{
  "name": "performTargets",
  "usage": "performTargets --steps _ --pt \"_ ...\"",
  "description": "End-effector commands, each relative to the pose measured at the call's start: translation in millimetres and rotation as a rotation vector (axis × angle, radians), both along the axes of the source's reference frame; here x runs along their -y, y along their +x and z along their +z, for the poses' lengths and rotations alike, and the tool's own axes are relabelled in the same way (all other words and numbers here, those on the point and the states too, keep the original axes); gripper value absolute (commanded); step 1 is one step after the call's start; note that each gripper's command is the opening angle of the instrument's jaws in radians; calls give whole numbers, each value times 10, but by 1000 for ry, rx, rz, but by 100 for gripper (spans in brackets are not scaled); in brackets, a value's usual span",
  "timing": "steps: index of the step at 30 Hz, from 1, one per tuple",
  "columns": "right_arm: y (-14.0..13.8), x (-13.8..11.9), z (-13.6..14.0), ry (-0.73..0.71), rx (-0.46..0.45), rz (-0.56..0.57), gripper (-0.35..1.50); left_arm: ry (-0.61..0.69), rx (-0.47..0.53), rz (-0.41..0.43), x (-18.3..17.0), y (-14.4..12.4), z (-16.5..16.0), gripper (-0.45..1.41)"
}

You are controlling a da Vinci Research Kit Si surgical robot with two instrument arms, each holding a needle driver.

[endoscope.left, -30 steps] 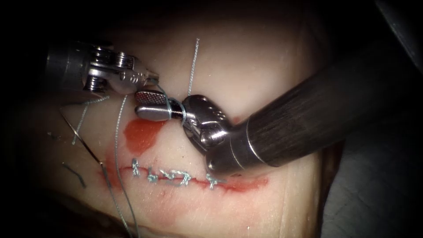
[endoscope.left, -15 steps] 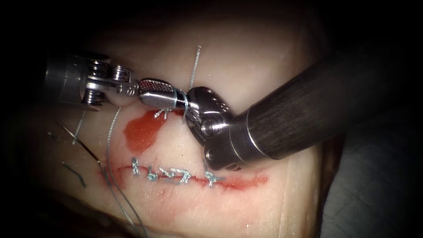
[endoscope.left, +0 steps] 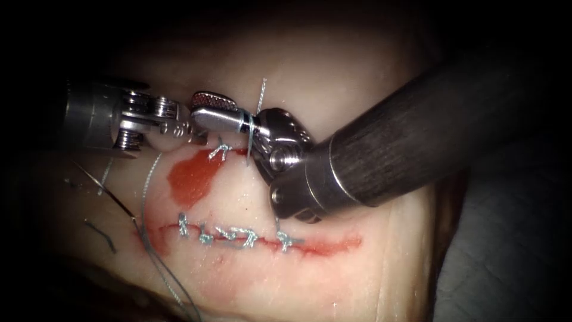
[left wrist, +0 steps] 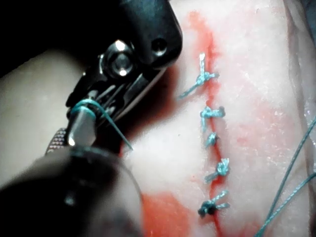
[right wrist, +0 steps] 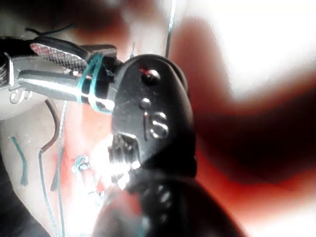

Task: Wound Closure

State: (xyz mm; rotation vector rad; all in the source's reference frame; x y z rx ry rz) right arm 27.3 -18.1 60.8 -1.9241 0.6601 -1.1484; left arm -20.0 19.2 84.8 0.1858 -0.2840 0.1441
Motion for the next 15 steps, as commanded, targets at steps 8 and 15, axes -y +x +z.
performTargets --steps 8,15 --pt "3 -1 10 50 294 52 51 11 2 -6 -2 -4 -3 -45" --pt "7 6 13 189 591 183 44 -12 -31 -11 7 -11 -17 -45"
